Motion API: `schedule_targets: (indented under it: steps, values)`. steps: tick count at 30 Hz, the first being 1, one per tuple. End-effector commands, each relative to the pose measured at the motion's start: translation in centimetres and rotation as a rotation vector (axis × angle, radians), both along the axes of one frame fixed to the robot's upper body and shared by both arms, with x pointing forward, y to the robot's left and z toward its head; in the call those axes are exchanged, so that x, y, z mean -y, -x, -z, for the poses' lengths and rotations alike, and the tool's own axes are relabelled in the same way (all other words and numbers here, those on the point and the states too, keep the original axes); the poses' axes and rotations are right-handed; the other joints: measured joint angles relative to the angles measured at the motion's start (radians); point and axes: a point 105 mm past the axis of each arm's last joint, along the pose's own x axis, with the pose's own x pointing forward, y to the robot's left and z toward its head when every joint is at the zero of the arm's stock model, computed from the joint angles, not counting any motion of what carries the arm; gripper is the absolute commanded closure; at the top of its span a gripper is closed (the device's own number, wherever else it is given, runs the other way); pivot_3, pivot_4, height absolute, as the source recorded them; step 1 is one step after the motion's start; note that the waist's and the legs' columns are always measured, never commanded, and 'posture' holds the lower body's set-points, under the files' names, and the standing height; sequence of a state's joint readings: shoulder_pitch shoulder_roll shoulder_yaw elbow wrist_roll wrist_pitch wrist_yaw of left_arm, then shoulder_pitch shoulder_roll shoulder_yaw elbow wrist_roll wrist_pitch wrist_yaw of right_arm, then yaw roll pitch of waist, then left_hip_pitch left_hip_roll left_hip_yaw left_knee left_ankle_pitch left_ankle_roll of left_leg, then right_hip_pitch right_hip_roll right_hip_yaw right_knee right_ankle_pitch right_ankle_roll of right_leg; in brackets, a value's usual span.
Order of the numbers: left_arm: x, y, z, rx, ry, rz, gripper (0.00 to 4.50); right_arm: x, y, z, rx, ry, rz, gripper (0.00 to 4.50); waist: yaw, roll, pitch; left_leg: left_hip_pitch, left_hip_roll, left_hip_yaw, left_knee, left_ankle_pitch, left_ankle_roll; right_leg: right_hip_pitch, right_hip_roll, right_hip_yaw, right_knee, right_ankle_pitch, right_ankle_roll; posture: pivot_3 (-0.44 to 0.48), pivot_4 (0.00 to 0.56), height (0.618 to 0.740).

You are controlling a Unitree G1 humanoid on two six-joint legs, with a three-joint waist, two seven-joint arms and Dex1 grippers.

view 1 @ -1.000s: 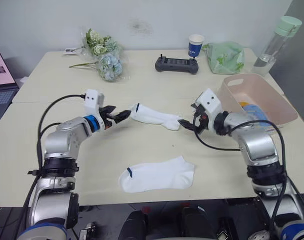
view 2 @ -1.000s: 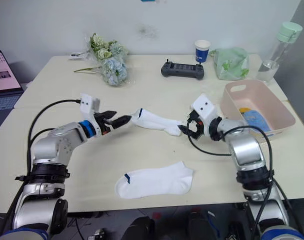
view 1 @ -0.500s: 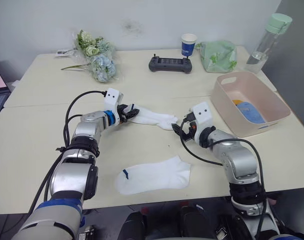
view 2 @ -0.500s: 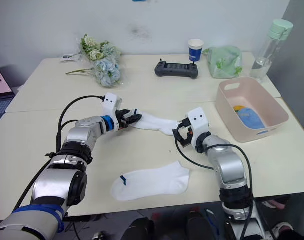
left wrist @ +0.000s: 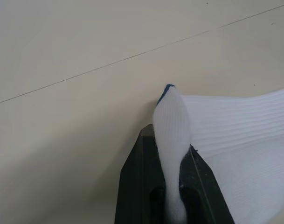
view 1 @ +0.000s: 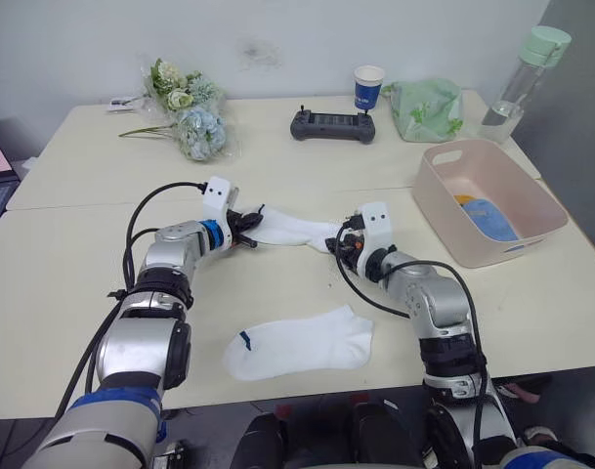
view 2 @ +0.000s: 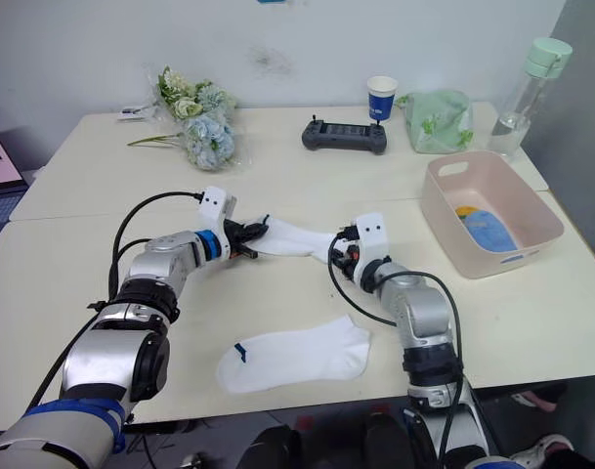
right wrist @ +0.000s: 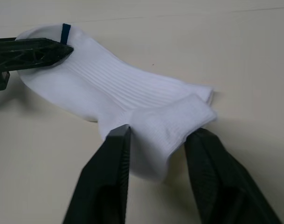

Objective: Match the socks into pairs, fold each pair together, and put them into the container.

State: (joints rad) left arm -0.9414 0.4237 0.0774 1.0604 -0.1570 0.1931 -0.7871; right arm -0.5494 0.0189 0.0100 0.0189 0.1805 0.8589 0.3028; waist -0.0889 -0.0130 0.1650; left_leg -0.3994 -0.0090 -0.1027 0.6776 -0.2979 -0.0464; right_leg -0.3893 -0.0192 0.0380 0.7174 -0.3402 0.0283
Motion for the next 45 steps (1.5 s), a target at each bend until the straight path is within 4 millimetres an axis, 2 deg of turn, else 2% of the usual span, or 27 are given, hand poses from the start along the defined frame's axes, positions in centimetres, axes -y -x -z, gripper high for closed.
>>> schedule_targets:
  steps: [1,2,6,9,11,15,20,24,26,27,29,32,36,39,45]
  values:
    - [-1.1,-0.2,-2.4,0.061,0.049,-0.029,4.5,-0.5,0.0,-1.9,0.06,-0.033,-0.039,4.29,0.0,0.0,0.0,0.0,0.0,0.0,0.0,0.0,0.0,0.0,0.0,0.0,0.0,0.0,0.0,0.0,0.15,0.74]
    - [-1.4,-0.2,-2.8,0.065,0.071,-0.046,4.5,-0.5,0.2,-2.1,0.066,-0.029,-0.051,4.46,-0.001,0.0,0.0,0.0,0.0,0.0,0.0,0.0,0.0,0.0,0.0,0.0,0.0,0.0,0.0,0.0,0.15,0.74]
    - [-2.5,1.1,-4.9,0.062,0.19,-0.08,4.5,-0.3,1.5,-3.5,0.086,-0.041,-0.124,4.46,-0.002,0.0,0.0,0.0,0.0,-0.001,0.0,0.0,0.0,0.0,0.0,0.001,0.0,0.0,0.0,0.0,0.15,0.74]
    - [-3.4,4.0,-6.0,0.015,0.311,-0.118,4.5,0.2,3.7,-4.5,0.04,-0.065,-0.247,4.46,-0.004,0.0,0.0,-0.001,0.001,-0.004,0.0,0.0,0.0,0.0,0.0,0.003,0.0,0.0,0.0,0.0,0.15,0.74]
    - [-3.1,6.1,-5.5,-0.031,0.342,-0.119,4.5,0.8,4.6,-4.4,0.011,-0.049,-0.28,4.46,-0.004,0.0,0.0,0.0,0.001,-0.009,-0.001,0.0,0.0,0.0,0.0,0.002,-0.001,0.0,0.0,0.0,0.15,0.74]
    - [-2.4,9.5,-3.1,-0.122,0.381,-0.145,4.5,2.0,4.9,-3.1,-0.049,0.007,-0.282,4.46,0.003,0.0,-0.001,0.001,0.0,-0.009,-0.001,0.0,0.0,0.002,0.0,0.002,0.0,0.0,0.0,0.0,0.15,0.74]
    - [-0.9,11.8,0.1,-0.211,0.455,-0.225,4.5,3.0,3.9,-1.2,-0.079,0.106,-0.241,4.46,0.01,0.0,-0.001,0.001,0.0,-0.007,0.0,0.0,0.0,0.003,0.0,0.003,-0.001,0.0,0.0,0.0,0.15,0.74]
    - [0.6,12.9,1.4,-0.233,0.476,-0.242,4.5,3.4,3.3,-0.7,-0.075,0.15,-0.228,4.46,0.01,-0.001,-0.001,0.001,0.0,-0.006,0.0,0.0,0.0,0.003,0.0,0.003,-0.001,0.0,0.0,0.0,0.15,0.74]
    - [0.5,13.0,2.1,-0.237,0.461,-0.278,4.5,3.7,3.3,-0.3,-0.079,0.169,-0.231,4.46,0.011,-0.001,-0.001,0.001,0.0,-0.006,0.0,0.0,0.0,0.003,0.0,0.003,-0.001,0.0,0.0,0.0,0.15,0.74]
    - [0.4,13.1,2.4,-0.235,0.446,-0.291,4.5,3.9,3.5,-0.1,-0.082,0.178,-0.235,4.06,0.012,-0.001,-0.001,0.001,0.0,-0.005,0.0,0.0,0.0,0.003,0.0,0.003,-0.001,0.0,0.0,0.0,0.15,0.74]
    - [0.5,13.3,2.6,-0.224,0.417,-0.287,4.5,4.2,3.6,0.1,-0.082,0.195,-0.235,3.53,0.014,-0.001,-0.001,0.001,0.0,-0.005,-0.001,0.0,0.0,0.003,0.0,0.003,-0.001,0.0,0.0,0.0,0.15,0.74]
    - [0.7,13.6,2.4,-0.202,0.412,-0.25,4.5,4.7,3.7,0.2,-0.077,0.206,-0.229,2.52,0.018,-0.001,-0.002,0.001,0.0,-0.005,-0.001,0.0,0.0,0.003,0.0,0.003,-0.001,0.0,0.0,0.0,0.15,0.74]
    - [0.7,14.0,1.6,-0.148,0.351,-0.188,3.55,5.3,3.9,-0.2,-0.063,0.207,-0.222,1.16,0.022,-0.001,-0.002,0.001,0.0,-0.005,-0.001,0.0,0.0,0.003,0.0,0.004,-0.002,0.0,0.0,0.0,0.15,0.74]
    - [-0.2,13.9,0.8,-0.098,0.307,-0.197,2.58,5.4,4.5,-0.8,-0.048,0.196,-0.243,0.08,0.033,-0.001,-0.002,0.001,0.0,-0.005,-0.001,0.0,0.0,0.004,0.0,0.004,-0.003,0.0,0.0,0.0,0.15,0.74]
    - [-1.3,13.7,0.1,-0.046,0.208,-0.144,0.76,5.1,4.8,-1.5,-0.014,0.143,-0.243,0.0,0.038,-0.001,-0.002,0.001,0.0,-0.005,-0.001,0.0,0.0,0.004,0.0,0.004,-0.004,0.0,0.0,0.0,0.15,0.74]
